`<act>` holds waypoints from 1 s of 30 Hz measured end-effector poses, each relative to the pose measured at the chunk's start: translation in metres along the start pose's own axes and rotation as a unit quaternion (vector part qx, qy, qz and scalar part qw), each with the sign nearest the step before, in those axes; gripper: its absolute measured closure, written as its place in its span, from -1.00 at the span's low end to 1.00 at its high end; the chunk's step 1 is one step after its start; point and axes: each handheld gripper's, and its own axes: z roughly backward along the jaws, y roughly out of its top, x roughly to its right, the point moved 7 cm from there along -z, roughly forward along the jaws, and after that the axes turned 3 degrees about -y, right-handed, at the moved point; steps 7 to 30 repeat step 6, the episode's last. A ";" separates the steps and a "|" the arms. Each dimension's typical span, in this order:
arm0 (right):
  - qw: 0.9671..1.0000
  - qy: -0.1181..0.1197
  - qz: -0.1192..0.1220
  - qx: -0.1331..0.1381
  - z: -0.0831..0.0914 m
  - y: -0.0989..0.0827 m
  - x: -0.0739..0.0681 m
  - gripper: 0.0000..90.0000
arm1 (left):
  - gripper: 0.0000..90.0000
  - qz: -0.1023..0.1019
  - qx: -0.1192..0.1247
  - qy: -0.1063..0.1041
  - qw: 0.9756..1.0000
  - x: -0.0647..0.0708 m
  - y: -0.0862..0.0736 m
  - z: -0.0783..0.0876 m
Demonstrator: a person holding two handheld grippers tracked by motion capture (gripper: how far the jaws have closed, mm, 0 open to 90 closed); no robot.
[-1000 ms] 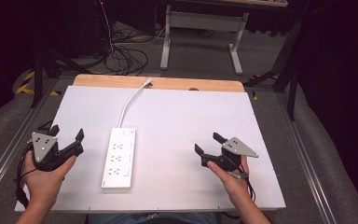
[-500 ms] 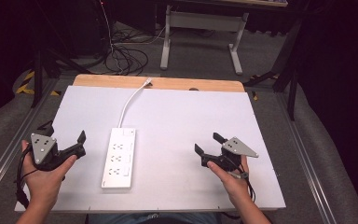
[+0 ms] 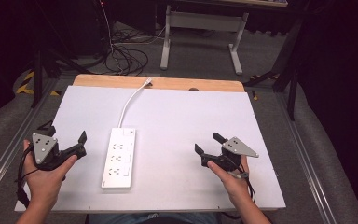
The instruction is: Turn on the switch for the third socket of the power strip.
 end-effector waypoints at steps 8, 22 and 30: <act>1.000 -0.001 -0.002 0.001 0.000 0.000 0.000 -0.73 | -0.89 -0.004 -0.002 -0.003 1.000 0.000 0.000 -0.001; 1.000 -0.001 -0.002 0.001 0.000 0.000 0.000 -0.73 | -0.89 -0.004 -0.002 -0.003 1.000 0.000 0.000 -0.001; 1.000 -0.001 -0.002 0.001 0.000 0.000 0.000 -0.73 | -0.89 -0.004 -0.002 -0.003 1.000 0.000 0.000 -0.001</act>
